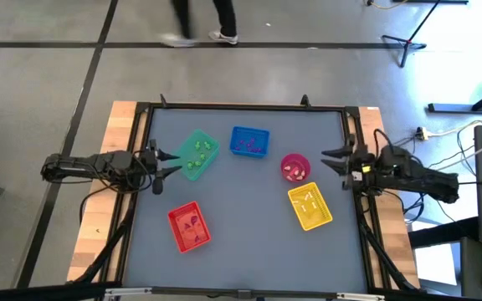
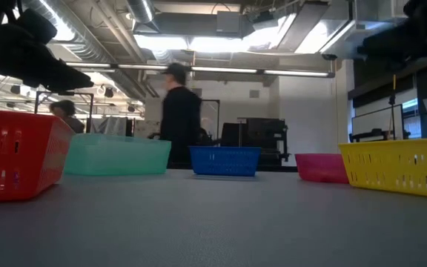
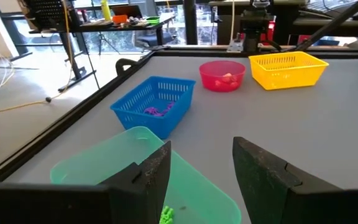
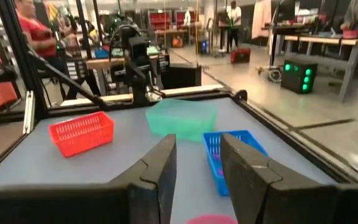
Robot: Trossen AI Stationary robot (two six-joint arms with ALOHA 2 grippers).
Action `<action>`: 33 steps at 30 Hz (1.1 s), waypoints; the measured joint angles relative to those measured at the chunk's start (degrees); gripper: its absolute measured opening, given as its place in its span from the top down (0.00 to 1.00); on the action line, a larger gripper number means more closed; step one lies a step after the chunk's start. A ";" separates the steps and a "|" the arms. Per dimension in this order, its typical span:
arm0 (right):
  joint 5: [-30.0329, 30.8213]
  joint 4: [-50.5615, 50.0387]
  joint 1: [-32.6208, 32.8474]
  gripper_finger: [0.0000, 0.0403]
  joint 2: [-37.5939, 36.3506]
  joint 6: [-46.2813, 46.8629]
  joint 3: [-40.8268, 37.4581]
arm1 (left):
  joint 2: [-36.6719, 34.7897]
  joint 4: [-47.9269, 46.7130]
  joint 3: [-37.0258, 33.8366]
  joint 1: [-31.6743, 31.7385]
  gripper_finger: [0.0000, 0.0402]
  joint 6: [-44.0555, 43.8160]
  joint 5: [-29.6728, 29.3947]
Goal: Sort Halloween decoration
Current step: Return to Home Position
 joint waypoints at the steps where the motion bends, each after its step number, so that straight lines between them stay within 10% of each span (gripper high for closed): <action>1: 0.00 1.87 0.00 0.70 0.33 0.00 -1.23 | 0.00 0.01 0.00 0.10 0.61 -0.05 0.00; 15: -1.59 19.13 0.00 0.70 1.13 1.60 -16.40 | 0.00 -0.07 0.00 0.29 0.61 -0.01 0.15; 33: -3.02 18.99 0.00 0.70 1.77 -0.06 -16.49 | 0.00 -4.09 0.02 0.29 0.61 -5.87 0.07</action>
